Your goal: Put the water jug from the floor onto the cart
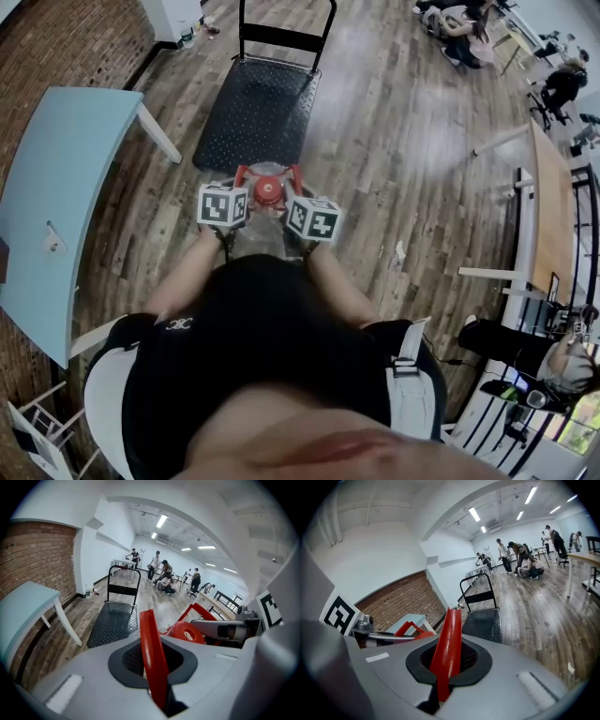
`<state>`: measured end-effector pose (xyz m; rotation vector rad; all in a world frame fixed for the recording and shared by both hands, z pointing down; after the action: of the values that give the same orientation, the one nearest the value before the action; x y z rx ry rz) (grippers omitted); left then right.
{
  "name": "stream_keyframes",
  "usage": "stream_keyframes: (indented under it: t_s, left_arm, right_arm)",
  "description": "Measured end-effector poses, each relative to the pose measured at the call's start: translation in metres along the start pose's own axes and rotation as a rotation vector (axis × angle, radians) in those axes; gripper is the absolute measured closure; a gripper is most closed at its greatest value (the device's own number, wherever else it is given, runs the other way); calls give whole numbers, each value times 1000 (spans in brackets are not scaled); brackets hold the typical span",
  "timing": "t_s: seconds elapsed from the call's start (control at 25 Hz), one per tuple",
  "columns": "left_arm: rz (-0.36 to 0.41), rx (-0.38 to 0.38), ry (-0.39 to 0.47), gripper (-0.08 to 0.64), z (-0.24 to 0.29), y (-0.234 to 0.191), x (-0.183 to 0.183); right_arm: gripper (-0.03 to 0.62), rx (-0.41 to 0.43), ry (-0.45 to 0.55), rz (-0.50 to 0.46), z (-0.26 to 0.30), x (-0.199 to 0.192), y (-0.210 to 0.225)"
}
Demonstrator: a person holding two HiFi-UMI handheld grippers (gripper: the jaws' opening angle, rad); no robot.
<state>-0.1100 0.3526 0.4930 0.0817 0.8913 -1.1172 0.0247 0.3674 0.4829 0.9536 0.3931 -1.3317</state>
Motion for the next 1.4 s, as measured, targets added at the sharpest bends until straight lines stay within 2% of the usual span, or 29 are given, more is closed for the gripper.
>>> stream_keyframes:
  t_s: [0.56, 0.72, 1.12, 1.4]
  left_arm:
    - [-35, 64, 17, 532, 41, 28, 29]
    - [-28, 67, 6, 523, 52, 43, 31]
    - [-50, 48, -15, 515, 69, 33, 51]
    - [62, 25, -26, 518, 111, 30, 85]
  right_arm:
    - [577, 92, 4, 0, 15, 39, 48]
    - [577, 99, 23, 14, 15, 49, 63]
    - [577, 109, 19, 26, 40, 68, 68]
    - [577, 34, 15, 45, 67, 87, 102]
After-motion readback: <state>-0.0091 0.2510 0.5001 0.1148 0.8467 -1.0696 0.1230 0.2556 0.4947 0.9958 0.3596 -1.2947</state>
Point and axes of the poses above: the fingertips, and each gripper's own axes: z forward along the fingers, y to its right, x out of its top, the point moved 3 cm from there along -z, backward along the fingers, and after that the axes turned 7 degrees about -x, right-handed, at the moved point
